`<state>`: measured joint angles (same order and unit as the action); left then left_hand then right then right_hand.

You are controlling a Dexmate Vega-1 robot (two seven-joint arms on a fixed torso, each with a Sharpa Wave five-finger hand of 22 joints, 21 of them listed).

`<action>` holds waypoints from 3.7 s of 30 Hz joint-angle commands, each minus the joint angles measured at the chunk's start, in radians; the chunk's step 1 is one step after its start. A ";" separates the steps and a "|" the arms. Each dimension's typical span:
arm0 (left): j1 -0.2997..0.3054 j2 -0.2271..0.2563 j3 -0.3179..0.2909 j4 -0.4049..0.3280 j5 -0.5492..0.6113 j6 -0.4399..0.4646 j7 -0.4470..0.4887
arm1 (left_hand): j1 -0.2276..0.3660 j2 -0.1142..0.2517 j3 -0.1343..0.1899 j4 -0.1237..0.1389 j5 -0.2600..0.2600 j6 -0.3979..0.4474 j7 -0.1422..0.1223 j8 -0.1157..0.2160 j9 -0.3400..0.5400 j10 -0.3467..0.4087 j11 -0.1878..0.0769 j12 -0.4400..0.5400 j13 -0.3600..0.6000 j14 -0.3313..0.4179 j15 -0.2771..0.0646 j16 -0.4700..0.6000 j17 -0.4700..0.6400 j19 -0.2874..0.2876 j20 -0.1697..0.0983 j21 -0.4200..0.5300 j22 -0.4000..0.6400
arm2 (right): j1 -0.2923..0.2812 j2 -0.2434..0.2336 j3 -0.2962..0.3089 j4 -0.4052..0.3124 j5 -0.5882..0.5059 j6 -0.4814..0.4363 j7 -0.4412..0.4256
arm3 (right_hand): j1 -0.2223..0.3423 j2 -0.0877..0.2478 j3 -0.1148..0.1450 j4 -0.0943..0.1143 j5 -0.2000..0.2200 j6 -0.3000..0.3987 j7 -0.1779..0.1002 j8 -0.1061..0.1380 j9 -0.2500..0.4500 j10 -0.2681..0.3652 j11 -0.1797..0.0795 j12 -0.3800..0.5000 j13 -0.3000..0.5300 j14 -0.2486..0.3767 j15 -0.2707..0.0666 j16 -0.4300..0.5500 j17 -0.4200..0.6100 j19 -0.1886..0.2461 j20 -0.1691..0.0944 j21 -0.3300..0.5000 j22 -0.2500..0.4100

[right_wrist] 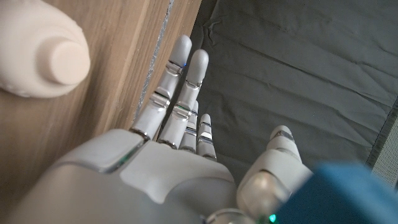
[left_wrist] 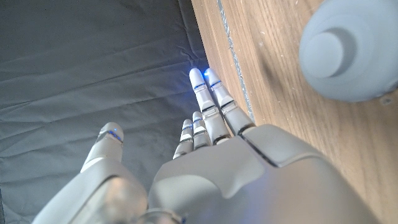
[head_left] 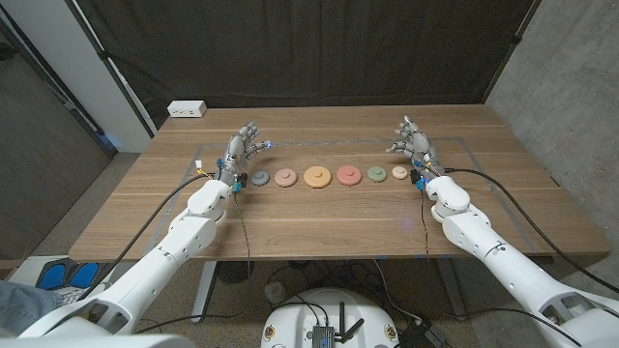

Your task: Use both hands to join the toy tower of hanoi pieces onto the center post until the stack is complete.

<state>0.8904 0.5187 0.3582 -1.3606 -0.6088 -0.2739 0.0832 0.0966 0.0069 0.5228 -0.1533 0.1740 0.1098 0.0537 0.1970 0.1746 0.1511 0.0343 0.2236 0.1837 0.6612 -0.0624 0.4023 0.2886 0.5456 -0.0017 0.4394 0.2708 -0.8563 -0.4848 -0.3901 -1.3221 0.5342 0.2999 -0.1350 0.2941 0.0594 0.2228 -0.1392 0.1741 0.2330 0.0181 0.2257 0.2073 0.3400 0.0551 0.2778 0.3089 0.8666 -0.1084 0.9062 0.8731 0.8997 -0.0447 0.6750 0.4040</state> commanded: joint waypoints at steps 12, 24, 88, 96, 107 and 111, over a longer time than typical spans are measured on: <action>0.012 -0.009 -0.007 0.008 0.028 -0.040 0.042 | 0.058 0.011 -0.011 -0.018 0.004 0.036 -0.003 -0.005 0.004 0.032 -0.001 -0.013 0.009 0.134 -0.046 0.132 0.090 0.126 -0.027 0.114 0.080 | 0.029 0.021 -0.022 0.027 -0.032 -0.011 -0.028 | 0.043 0.014 0.030 -0.020 0.007 0.064 -0.005 0.017 0.008 0.056 -0.018 -0.002 0.025 0.094 -0.111 0.124 0.133 0.097 -0.091 0.137 0.121; 0.020 -0.013 -0.011 0.002 0.058 -0.047 0.092 | 0.149 -0.011 -0.040 -0.021 0.003 0.065 -0.001 -0.007 0.006 0.090 -0.003 -0.017 0.016 0.268 -0.109 0.383 0.289 0.239 -0.069 0.272 0.223 | 0.019 0.030 -0.024 -0.002 -0.071 -0.030 -0.111 | 0.020 0.011 0.049 -0.002 0.006 0.096 -0.015 0.015 0.010 0.158 -0.018 0.009 0.042 0.231 -0.110 0.281 0.339 0.227 -0.169 0.232 0.152; 0.056 0.126 0.028 -0.213 0.346 0.220 0.332 | 0.745 -0.100 -0.006 -0.041 0.123 0.116 -0.053 0.015 0.023 0.083 -0.127 0.005 0.050 0.282 -0.156 0.627 0.372 0.278 -0.150 0.442 0.278 | -0.024 -0.074 -0.064 -0.237 -0.305 -0.322 -0.337 | 0.449 -0.148 0.263 -0.051 0.120 0.113 -0.052 -0.010 0.016 0.084 -0.158 -0.073 0.063 0.255 -0.107 0.657 0.364 0.215 -0.175 0.302 0.209; 0.064 0.173 0.067 -0.317 0.524 0.413 0.458 | 0.771 -0.105 -0.023 -0.030 0.124 0.134 -0.054 0.021 0.025 0.097 -0.123 0.009 0.054 0.294 -0.154 0.644 0.367 0.281 -0.150 0.459 0.279 | -0.017 -0.112 -0.090 -0.286 -0.381 -0.409 -0.354 | 0.477 -0.157 0.269 -0.045 0.119 0.118 -0.059 -0.005 0.020 0.062 -0.141 -0.078 0.066 0.238 -0.106 0.648 0.358 0.202 -0.174 0.294 0.195; 0.070 0.174 0.071 -0.343 0.589 0.466 0.497 | 0.774 -0.104 -0.039 -0.022 0.123 0.134 -0.052 0.019 0.026 0.097 -0.126 0.007 0.057 0.299 -0.154 0.653 0.360 0.282 -0.152 0.470 0.281 | -0.017 -0.137 -0.118 -0.328 -0.483 -0.462 -0.386 | 0.503 -0.164 0.273 -0.035 0.114 0.110 -0.101 -0.005 0.023 0.036 -0.145 -0.078 0.073 0.190 -0.106 0.621 0.346 0.182 -0.173 0.282 0.169; 0.065 0.177 0.082 -0.349 0.631 0.489 0.515 | 0.779 -0.102 -0.051 -0.018 0.122 0.129 -0.052 0.016 0.027 0.096 -0.126 0.006 0.059 0.317 -0.155 0.673 0.364 0.295 -0.172 0.484 0.282 | -0.014 -0.141 -0.130 -0.343 -0.525 -0.490 -0.399 | 0.509 -0.164 0.274 -0.033 0.112 0.113 -0.103 -0.004 0.024 0.031 -0.146 -0.078 0.075 0.169 -0.106 0.606 0.336 0.171 -0.172 0.277 0.162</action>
<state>0.9551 0.6888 0.4242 -1.6792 -0.0725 0.1477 0.5403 0.8637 -0.0944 0.4809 -0.1728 0.2929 0.2410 0.0002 0.2164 0.1979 0.2440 -0.0903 0.2235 0.2397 0.9599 -0.1396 1.0604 0.6483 0.8248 -0.0982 0.9102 0.5496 -0.8742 -0.6087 -0.4939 -1.6248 0.1077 -0.1283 -0.5006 0.7914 -0.1037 0.4926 -0.1765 0.2862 0.3374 -0.0770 0.2177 0.2260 0.3785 -0.0877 0.1996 0.3785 1.0436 -0.1754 1.5159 1.2101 1.0807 -0.1908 0.9536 0.5663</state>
